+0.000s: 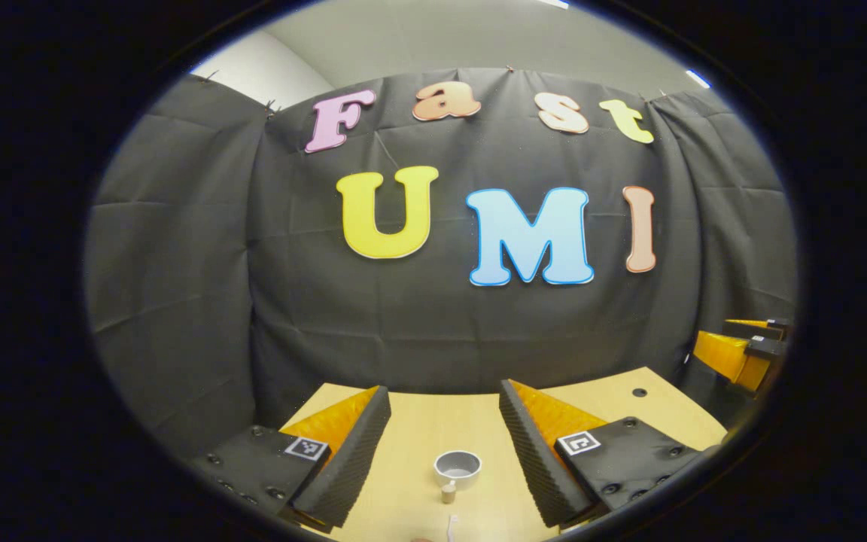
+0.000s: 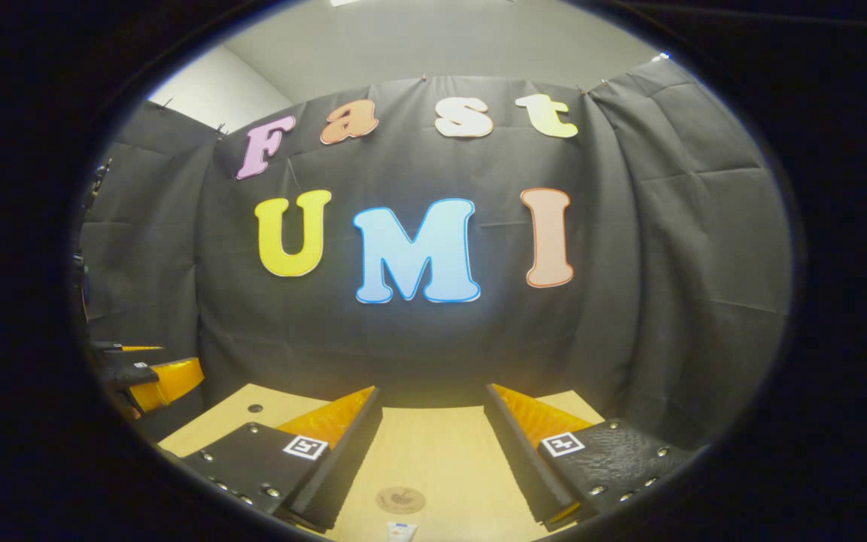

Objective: Put the toothbrush and toothpaste on the desktop into the cup, then pick up the cup and place it on the coaster on the desktop.

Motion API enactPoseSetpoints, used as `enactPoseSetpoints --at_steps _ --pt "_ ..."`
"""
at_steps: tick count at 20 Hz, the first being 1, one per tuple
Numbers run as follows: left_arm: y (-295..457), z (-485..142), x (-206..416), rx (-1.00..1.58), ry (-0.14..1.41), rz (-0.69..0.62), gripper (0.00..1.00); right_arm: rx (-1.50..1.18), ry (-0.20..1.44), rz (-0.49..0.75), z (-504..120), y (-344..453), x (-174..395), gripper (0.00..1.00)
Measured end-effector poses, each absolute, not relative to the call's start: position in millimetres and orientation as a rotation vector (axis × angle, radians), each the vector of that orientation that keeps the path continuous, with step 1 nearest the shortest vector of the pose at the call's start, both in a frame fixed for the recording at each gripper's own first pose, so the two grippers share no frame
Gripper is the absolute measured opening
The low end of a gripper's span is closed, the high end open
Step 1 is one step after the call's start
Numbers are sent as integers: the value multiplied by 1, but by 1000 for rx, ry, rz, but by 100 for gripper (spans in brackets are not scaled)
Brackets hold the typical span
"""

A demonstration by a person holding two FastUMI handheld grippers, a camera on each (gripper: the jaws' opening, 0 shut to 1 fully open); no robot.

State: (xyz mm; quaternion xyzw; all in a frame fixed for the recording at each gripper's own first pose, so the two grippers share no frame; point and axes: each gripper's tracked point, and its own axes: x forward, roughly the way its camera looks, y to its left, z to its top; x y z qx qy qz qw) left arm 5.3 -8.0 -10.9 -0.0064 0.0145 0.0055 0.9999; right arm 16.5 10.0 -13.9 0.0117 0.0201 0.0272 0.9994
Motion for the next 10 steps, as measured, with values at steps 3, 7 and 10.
enactPoseSetpoints --at_steps 3,7,10 --pt "-10 -13 8 -13 38 8 86 26 48 56 -17 10 19 88" --pt "-13 -25 14 -25 76 4 86 20 67 61 -24 11 23 88" --pt "-14 -41 22 -43 121 1 95 19 93 69 -32 14 25 88"
